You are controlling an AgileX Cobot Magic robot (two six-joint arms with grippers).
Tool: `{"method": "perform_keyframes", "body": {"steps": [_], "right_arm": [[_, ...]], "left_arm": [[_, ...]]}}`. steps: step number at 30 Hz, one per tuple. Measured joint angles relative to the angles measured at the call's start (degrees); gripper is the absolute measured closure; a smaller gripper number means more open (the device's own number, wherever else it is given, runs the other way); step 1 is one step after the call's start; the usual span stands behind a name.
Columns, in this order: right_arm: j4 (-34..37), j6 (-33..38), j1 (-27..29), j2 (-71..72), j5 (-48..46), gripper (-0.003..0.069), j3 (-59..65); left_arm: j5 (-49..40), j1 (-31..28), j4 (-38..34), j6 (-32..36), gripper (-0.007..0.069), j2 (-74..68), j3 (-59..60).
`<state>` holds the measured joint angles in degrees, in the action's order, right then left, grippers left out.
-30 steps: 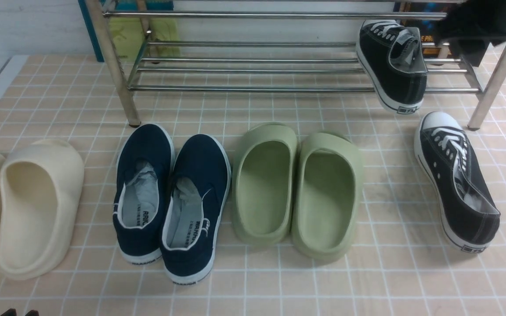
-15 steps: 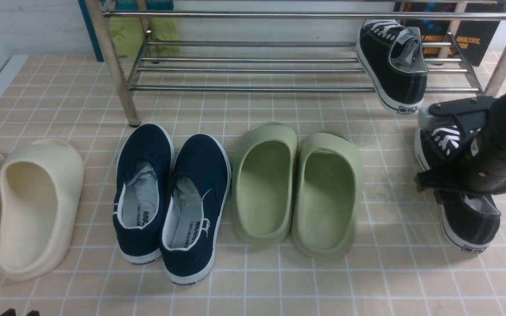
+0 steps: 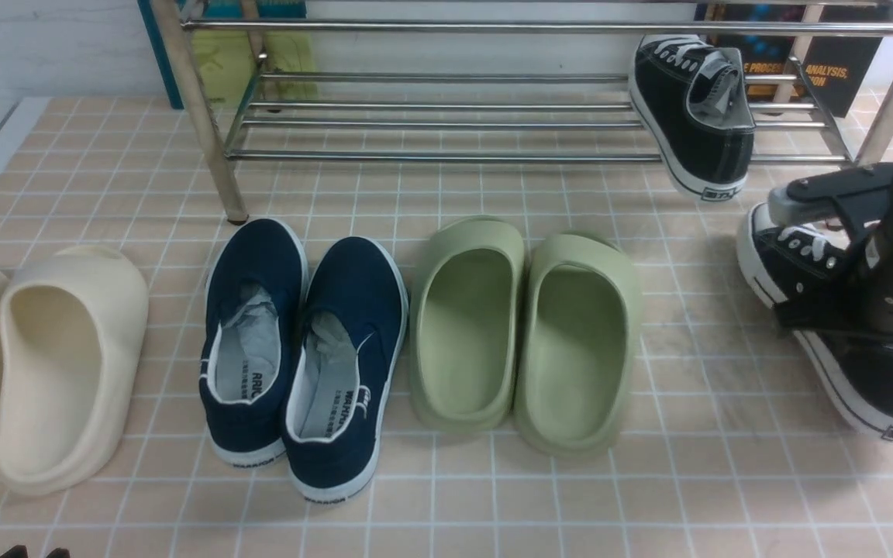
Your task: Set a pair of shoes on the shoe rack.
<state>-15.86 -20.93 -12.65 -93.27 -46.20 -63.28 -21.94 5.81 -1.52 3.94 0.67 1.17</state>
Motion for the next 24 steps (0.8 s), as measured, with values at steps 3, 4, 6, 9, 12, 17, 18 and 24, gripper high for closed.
{"method": "perform_keyframes", "body": {"steps": [3, 4, 6, 9, 12, 17, 18, 24], "right_arm": [[-0.1, 1.3, 0.0, 2.5, -3.0, 0.0664, -1.9], [-0.1, 1.7, 0.0, 2.9, -3.9, 0.0664, -2.9], [-0.1, 2.3, 0.0, 3.1, -4.5, 0.0664, -4.0], [0.0, 4.2, 0.0, 2.7, -4.2, 0.0664, -6.5], [0.0, 5.8, 0.3, 0.7, -2.0, 0.0664, -9.4], [0.0, 6.5, 2.1, -4.4, -0.9, 0.0664, -15.8], [0.0, 6.5, 3.0, -6.1, -0.7, 0.0664, -18.0], [-0.1, 9.2, 5.0, -12.5, -0.6, 0.0664, -26.0]], "left_arm": [[0.0, 0.0, 0.0, 0.0, 0.0388, 0.0, 0.0], [0.0, 0.0, 0.0, 0.0, 0.0388, 0.0, 0.0], [0.0, 0.0, 0.0, 0.0, 0.0388, 0.0, 0.0], [0.0, 0.0, 0.0, 0.0, 0.0388, 0.0, 0.0], [0.0, 0.0, 0.0, 0.0, 0.0385, 0.0, 0.0], [0.0, 0.0, 0.0, 0.0, 0.0385, 0.0, 0.0], [0.0, 0.0, 0.0, 0.0, 0.0385, 0.0, 0.0], [0.0, 0.0, 0.0, 0.0, 0.0385, 0.0, 0.0]]}}
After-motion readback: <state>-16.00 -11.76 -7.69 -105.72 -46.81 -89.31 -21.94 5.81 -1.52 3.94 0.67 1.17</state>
